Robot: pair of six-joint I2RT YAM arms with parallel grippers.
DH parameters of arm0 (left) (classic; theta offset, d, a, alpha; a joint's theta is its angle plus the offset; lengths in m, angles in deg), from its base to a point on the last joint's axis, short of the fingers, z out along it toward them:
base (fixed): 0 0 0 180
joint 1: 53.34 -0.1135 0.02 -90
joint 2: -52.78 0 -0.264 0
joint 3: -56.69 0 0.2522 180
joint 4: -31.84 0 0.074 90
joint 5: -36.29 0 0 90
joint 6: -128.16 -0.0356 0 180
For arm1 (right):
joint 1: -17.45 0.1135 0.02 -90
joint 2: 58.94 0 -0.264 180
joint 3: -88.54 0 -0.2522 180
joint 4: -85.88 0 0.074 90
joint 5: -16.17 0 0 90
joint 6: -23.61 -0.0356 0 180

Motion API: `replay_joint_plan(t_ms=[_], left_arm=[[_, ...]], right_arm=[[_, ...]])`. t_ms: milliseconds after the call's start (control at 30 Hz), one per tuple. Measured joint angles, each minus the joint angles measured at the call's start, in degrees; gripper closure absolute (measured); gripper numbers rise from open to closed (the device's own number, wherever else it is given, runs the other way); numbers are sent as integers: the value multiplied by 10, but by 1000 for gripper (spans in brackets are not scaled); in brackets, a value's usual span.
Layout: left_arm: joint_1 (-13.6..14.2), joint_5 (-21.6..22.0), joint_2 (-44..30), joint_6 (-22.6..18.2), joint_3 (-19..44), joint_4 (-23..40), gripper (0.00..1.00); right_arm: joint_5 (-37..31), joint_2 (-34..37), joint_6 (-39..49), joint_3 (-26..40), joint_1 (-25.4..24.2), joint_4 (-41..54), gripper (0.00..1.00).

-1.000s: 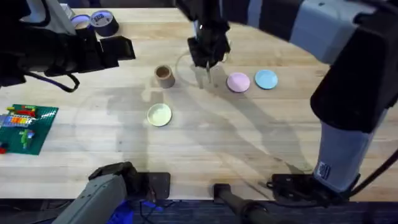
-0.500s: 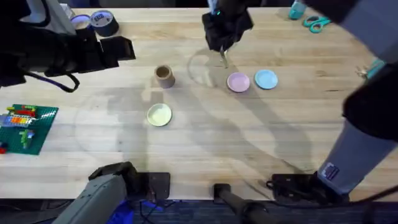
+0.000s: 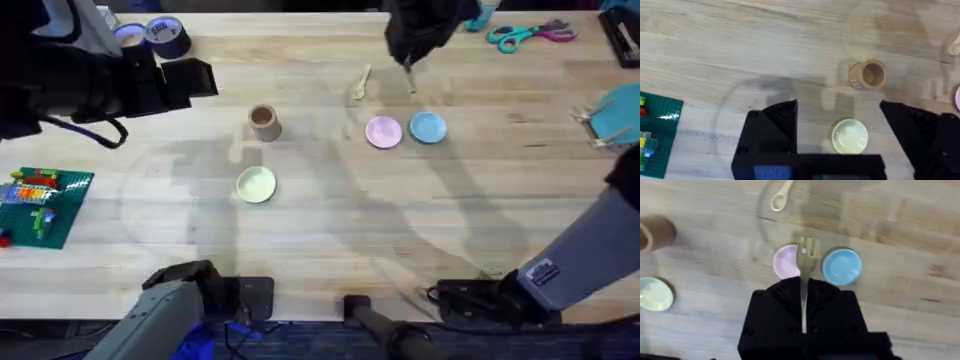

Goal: Pick up a utensil and set it on the pink plate, then put the other utensil in the container.

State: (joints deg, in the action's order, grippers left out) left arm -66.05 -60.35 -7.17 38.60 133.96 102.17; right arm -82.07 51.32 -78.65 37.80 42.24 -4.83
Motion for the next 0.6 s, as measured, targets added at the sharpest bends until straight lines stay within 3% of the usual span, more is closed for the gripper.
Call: replay_joint_plan(t_ms=[200,433,600], left_arm=[[0,0,0,0,0,0,8],[0,0,0,0,0,-2,8],[0,0,0,0,0,-2,6]], right_arm=[[5,-60,8,-24,-39,-6,966],[6,-151,15,-153,-57,-70,966],[6,-163,16,-210,-57,-102,966]])
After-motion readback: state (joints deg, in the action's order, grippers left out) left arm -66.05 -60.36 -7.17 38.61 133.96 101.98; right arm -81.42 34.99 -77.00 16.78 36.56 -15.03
